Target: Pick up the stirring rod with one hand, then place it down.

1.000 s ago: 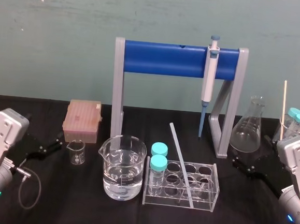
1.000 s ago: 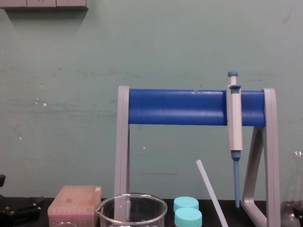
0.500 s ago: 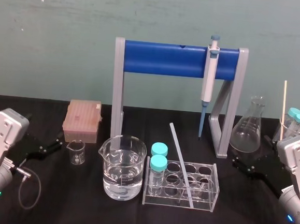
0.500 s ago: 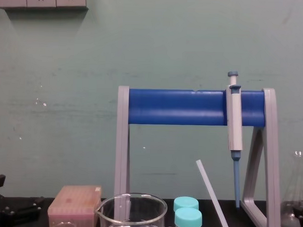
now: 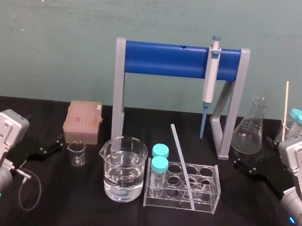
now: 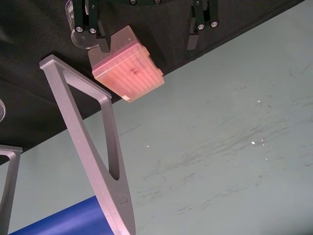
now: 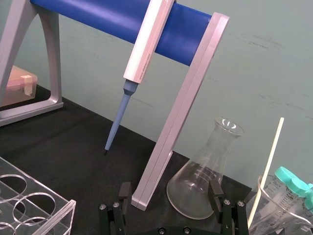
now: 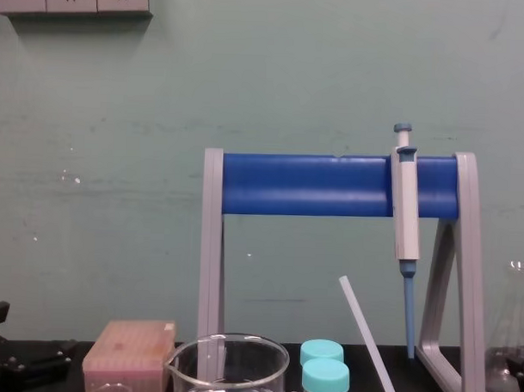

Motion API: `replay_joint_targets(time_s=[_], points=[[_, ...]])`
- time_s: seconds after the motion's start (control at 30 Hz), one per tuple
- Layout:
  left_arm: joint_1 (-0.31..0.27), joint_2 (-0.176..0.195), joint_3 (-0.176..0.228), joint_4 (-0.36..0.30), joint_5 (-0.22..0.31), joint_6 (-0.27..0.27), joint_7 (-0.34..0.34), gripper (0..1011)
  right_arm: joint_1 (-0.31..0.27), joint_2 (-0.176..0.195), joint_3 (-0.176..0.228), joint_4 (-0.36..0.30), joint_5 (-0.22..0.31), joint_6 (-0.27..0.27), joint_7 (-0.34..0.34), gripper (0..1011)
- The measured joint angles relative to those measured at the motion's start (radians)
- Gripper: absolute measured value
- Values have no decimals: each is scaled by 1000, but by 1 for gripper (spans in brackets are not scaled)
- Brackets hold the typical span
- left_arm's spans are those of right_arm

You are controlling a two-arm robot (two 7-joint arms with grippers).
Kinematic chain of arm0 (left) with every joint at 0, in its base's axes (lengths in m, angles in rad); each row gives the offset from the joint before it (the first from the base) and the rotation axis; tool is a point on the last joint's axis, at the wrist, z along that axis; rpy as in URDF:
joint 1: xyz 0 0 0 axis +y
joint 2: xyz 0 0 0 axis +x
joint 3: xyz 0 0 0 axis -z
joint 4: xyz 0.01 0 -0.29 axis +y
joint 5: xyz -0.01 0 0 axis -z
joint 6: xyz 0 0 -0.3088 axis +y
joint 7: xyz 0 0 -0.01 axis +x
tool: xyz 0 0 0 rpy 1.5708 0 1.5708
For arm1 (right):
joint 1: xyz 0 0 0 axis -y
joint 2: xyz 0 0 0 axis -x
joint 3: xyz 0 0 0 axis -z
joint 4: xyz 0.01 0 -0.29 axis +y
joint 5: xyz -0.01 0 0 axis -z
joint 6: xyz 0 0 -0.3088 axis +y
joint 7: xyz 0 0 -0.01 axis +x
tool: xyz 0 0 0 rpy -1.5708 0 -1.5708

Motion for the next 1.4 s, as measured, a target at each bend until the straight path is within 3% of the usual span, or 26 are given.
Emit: replay_joint_targets(time_s=[0.47,0.6,0.63,0.83,0.97,1.2,1.4], points=[[0,0,0,0,0,0,0,1000,0,0,1,0,1,0,2,1003],[0,0,0,0,0,0,0,1000,1,-3,29,0,74,-8,82,1003],[0,0,0,0,0,0,0,1000,-5,-1,47,-13,136,1,136,1003],[0,0,0,0,0,0,0,1000,-41,26,115,-93,362,79,354,1003],[0,0,0,0,0,0,0,1000,-51,39,129,-144,429,122,442,1003],[0,0,0,0,0,0,0,1000,-32,50,99,-183,426,160,542,1003],[0,0,0,0,0,0,0,1000,28,26,52,-147,395,190,577,1003]])
